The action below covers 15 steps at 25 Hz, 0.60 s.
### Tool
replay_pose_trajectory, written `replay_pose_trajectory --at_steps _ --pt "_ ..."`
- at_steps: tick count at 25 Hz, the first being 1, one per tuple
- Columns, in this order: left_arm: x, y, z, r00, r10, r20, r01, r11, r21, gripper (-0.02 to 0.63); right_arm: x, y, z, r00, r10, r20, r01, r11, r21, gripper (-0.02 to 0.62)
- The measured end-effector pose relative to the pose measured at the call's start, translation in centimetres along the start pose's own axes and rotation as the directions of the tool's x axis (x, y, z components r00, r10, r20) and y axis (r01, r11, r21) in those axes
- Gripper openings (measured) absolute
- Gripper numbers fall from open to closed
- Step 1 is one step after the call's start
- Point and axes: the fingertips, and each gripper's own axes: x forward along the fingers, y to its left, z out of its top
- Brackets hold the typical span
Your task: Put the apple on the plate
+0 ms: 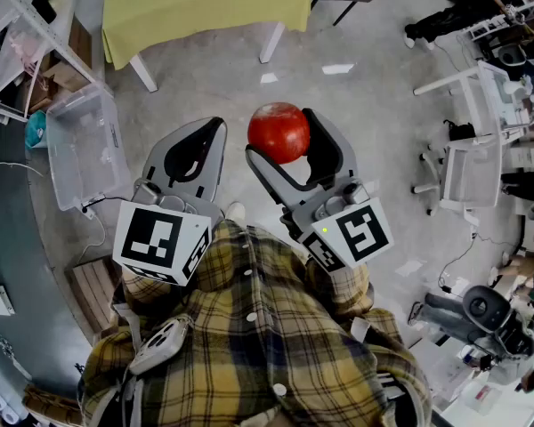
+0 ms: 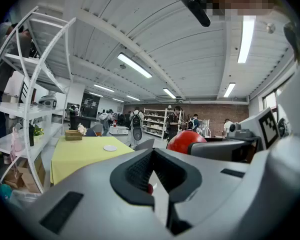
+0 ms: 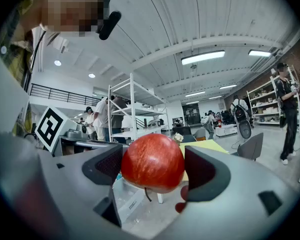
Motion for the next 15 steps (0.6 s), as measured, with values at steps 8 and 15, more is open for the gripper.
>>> replay_pose_trajectory --at_steps 8,15 --pt "-0.9 -0.5 -0.3 1.0 0.017 0.006 -0.017 1.0 0.0 0.005 -0.8 0.2 0.1 1.0 0.006 0.019 -0.007 1.0 0.013 0.373" --pt "-2.2 -0.8 -1.0 0.999 0.044 -0.001 -0.044 0.999 -0.009 0.006 -1.7 0.9 -0.6 1.0 0.011 0.011 -0.011 1.0 0.014 0.373"
